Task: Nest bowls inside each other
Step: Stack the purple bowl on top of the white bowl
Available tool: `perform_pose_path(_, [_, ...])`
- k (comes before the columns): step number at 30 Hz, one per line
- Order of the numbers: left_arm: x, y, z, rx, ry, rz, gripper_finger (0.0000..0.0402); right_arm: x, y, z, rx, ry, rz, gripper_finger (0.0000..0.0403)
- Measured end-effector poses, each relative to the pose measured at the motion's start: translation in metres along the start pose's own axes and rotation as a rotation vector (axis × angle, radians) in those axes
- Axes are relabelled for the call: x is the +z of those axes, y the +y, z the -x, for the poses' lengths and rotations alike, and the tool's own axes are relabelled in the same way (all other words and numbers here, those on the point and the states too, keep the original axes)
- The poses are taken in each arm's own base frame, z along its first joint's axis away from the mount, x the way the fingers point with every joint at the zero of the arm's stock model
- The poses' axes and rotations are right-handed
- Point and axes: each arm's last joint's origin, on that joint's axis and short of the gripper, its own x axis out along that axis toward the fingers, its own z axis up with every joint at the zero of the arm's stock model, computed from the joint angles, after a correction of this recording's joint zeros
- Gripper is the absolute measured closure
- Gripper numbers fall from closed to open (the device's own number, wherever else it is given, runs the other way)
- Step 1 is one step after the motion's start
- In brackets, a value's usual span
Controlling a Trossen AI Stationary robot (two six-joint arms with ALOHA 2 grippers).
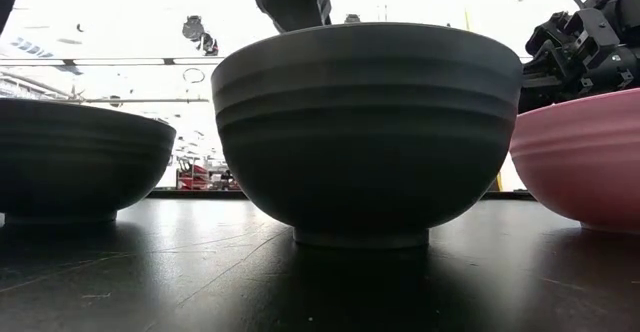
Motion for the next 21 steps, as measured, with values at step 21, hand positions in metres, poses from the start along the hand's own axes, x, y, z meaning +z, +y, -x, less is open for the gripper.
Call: perform_pose_path(21, [-0.013, 0.008, -0.025, -0.059, -0.019, 0.022, 0.0392, 0.0, 0.0, 0.0, 0.0, 0.0, 0.006, 0.0273])
